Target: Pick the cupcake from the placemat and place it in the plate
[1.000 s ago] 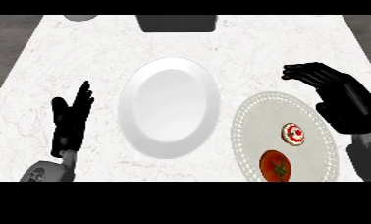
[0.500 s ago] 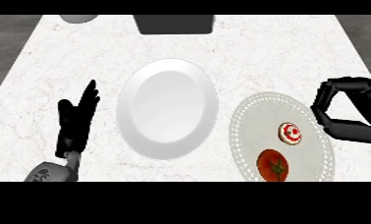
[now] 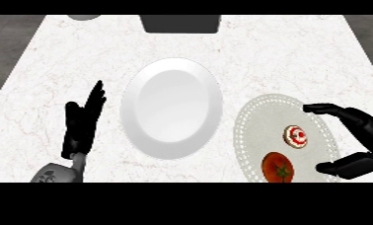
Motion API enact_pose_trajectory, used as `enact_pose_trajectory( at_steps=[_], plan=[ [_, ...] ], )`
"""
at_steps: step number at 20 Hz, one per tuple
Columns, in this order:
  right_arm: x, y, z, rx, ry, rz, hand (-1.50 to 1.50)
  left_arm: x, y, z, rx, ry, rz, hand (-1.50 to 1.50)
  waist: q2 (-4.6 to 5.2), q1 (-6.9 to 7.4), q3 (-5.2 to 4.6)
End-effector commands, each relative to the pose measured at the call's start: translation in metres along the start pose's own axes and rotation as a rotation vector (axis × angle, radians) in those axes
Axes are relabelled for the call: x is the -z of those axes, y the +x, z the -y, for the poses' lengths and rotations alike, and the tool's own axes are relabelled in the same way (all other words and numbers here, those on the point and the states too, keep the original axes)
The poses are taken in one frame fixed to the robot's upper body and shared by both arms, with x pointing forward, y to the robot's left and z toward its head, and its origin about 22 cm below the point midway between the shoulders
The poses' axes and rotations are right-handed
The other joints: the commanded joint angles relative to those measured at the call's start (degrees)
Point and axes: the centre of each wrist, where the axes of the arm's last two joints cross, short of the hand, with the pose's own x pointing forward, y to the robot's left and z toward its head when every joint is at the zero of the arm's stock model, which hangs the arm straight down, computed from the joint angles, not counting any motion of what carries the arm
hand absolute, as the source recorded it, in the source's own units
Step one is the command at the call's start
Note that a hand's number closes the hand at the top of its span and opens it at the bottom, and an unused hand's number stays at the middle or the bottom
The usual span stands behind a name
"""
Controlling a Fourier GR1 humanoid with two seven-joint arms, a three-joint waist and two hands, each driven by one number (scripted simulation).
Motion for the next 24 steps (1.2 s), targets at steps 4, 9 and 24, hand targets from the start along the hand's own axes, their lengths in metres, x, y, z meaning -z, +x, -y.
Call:
enact_pose_trajectory(
  at_steps=[4,9,24],
  plan=[
    [0.02,0.025,0.045,-0.38,0.187,0.012,-1.5,0.002,-0.014,-0.006,0.009,-0.003,0.002,0.0,-0.12,0.19,-0.26],
    [0.027,0.027,0.038,-0.515,0.332,-0.102,-1.5,-0.008,0.011,0.014,0.008,0.0,-0.003,0.0,-0.37,-0.07,-0.24],
    [0.047,0.003,0.018,-0.59,0.62,-0.332,-1.5,-0.006,-0.011,0.0,0.004,0.007,0.003,0.0,-0.29,-0.36,-0.26]
  ],
)
